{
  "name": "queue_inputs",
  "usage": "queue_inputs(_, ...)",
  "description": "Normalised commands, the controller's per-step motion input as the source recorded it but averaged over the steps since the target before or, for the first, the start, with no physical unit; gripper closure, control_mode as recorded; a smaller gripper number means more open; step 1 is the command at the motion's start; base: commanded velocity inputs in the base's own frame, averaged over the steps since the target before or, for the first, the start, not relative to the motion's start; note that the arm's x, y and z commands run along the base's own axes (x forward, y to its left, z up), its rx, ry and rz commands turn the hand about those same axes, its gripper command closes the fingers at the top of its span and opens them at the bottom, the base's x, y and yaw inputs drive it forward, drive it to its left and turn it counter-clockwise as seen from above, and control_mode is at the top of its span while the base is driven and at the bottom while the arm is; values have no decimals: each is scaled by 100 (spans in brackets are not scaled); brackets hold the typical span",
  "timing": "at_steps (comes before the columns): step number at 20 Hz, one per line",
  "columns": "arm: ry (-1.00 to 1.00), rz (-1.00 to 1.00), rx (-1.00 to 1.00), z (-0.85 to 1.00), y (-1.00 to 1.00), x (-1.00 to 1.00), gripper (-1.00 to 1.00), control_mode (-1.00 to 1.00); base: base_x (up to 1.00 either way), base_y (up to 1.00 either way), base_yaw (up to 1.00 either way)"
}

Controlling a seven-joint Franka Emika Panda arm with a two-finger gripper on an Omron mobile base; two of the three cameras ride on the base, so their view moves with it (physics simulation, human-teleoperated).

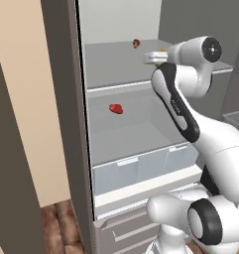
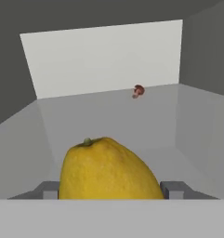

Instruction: Transport the steak and lemon to the fridge. Place the steak on the rack containing meat and place the lemon on the rack containing the vegetable, ensuring meats and vegetables are on different racks.

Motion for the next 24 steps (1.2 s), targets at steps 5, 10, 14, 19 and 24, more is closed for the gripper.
queue_inputs(5, 5, 4, 1, -46, -1, 89, 100, -100, 0, 0, 0)
queue_inputs(10, 8, 2, 1, -40, 0, 88, 100, -100, 0, 0, 0)
queue_inputs(14, 8, 2, 1, -29, 0, 80, 100, -100, 0, 0, 0)
queue_inputs(19, 9, 4, 0, -57, 0, 67, 100, -100, 0, 0, 0)
queue_inputs(24, 3, 7, 0, -79, 0, 68, -100, -100, 0, 0, 0)
